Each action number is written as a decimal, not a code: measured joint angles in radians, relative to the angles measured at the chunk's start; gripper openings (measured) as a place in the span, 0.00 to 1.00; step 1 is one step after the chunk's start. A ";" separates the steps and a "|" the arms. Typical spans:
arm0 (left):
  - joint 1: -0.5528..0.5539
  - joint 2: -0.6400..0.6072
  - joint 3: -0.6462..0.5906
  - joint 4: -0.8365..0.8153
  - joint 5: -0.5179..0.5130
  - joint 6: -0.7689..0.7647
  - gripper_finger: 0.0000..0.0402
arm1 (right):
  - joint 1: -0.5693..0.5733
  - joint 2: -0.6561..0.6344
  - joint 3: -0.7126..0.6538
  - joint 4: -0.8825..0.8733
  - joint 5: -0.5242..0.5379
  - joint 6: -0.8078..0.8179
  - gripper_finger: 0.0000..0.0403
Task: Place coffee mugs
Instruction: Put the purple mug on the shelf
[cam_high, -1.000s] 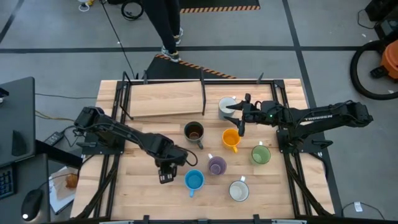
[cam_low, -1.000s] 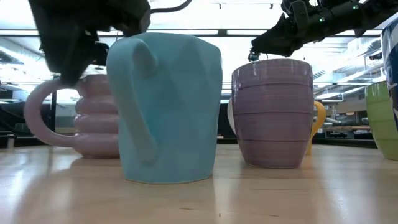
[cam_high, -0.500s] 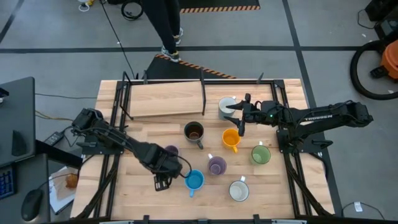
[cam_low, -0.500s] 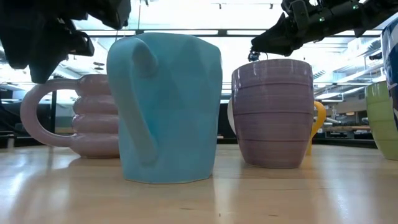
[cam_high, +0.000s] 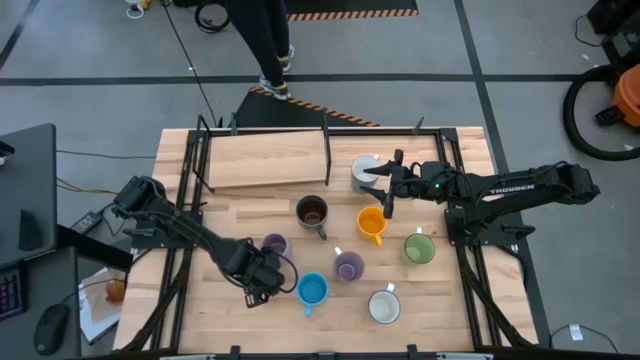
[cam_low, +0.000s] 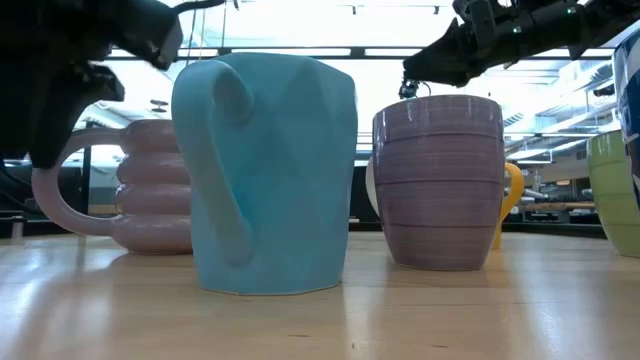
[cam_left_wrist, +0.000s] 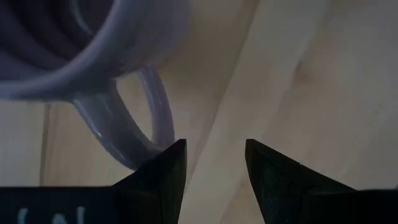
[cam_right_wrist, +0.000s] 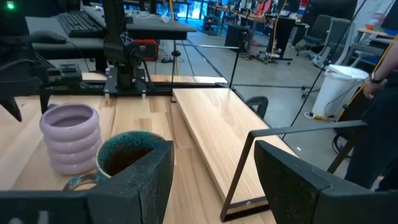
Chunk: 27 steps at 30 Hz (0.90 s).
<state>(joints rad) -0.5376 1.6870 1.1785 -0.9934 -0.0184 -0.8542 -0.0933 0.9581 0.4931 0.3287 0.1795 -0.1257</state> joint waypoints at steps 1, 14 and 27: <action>-0.003 0.000 -0.003 -0.001 -0.012 -0.006 0.43 | 0.000 0.000 0.000 0.005 0.000 -0.004 0.57; -0.011 0.000 -0.008 -0.109 -0.160 -0.031 0.43 | 0.000 0.000 0.000 0.036 -0.005 -0.016 0.57; -0.009 0.000 -0.008 -0.249 -0.293 -0.020 0.43 | 0.000 0.000 0.000 0.033 -0.025 -0.009 0.57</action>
<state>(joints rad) -0.5468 1.6871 1.1706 -1.2422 -0.3118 -0.8745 -0.0929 0.9581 0.4931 0.3618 0.1546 -0.1349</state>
